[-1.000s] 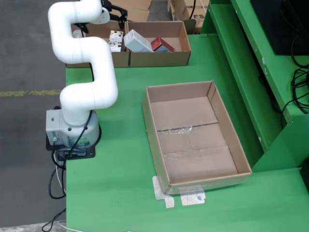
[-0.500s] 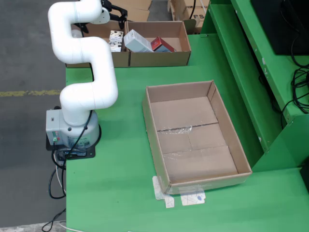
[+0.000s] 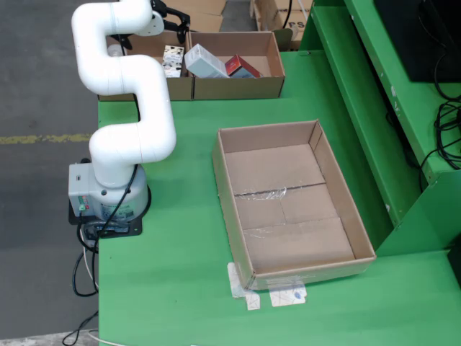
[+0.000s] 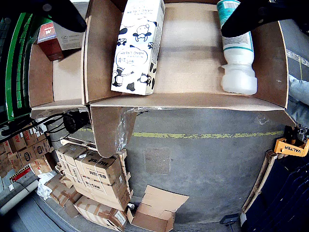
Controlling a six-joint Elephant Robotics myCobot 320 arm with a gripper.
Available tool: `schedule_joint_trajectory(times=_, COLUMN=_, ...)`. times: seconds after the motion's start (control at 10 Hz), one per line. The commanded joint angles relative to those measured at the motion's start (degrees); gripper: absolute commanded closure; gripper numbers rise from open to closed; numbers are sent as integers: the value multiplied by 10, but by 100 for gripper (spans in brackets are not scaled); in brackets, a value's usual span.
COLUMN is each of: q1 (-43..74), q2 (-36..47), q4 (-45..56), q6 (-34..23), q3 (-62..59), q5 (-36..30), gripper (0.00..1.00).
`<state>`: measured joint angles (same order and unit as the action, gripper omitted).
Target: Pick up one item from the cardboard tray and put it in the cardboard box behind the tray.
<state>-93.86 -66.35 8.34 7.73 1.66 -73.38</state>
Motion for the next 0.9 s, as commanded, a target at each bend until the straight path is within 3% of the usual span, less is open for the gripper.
schedule_joint_trajectory(times=0.0, q1=4, q2=27, q4=-6, q6=2, q3=-17, q5=4, gripper=0)
schedule_joint_trajectory(times=0.5, q1=-3, q2=88, q4=-195, q6=-181, q3=-17, q5=176, gripper=0)
schedule_joint_trajectory(times=0.8, q1=4, q2=127, q4=-181, q6=-205, q3=-17, q5=198, gripper=0)
